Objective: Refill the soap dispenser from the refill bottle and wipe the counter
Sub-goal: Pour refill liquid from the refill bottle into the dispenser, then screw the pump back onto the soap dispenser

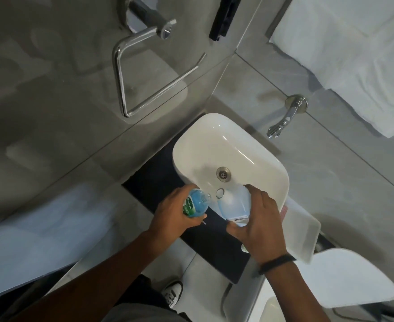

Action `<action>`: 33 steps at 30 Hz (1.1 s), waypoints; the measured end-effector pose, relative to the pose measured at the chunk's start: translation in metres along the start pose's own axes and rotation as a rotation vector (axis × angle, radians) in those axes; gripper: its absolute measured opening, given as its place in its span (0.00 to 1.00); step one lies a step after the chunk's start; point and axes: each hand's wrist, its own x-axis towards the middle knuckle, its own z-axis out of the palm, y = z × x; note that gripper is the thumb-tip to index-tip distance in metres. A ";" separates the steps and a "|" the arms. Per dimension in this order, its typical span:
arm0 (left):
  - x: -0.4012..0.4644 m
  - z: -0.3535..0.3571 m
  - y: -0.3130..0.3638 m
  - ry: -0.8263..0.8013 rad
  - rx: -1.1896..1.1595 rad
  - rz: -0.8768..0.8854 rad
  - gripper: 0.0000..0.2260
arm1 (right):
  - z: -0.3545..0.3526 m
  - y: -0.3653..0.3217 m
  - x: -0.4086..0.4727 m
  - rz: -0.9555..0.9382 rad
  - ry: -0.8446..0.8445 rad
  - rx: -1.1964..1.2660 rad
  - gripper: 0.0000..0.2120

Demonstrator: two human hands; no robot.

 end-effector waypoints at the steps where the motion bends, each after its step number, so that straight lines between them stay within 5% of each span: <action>1: -0.001 0.000 -0.003 0.020 -0.030 0.013 0.37 | 0.006 0.001 -0.004 0.052 0.003 0.140 0.42; 11: 0.015 -0.002 -0.078 0.227 -0.146 -0.069 0.31 | 0.090 0.011 -0.068 0.479 0.376 0.756 0.41; 23: 0.041 0.009 -0.159 0.246 0.000 -0.075 0.34 | 0.179 0.027 -0.103 0.865 0.432 0.744 0.41; 33: 0.041 0.017 -0.161 0.226 -0.102 -0.087 0.42 | 0.150 0.022 -0.112 0.853 0.385 0.689 0.51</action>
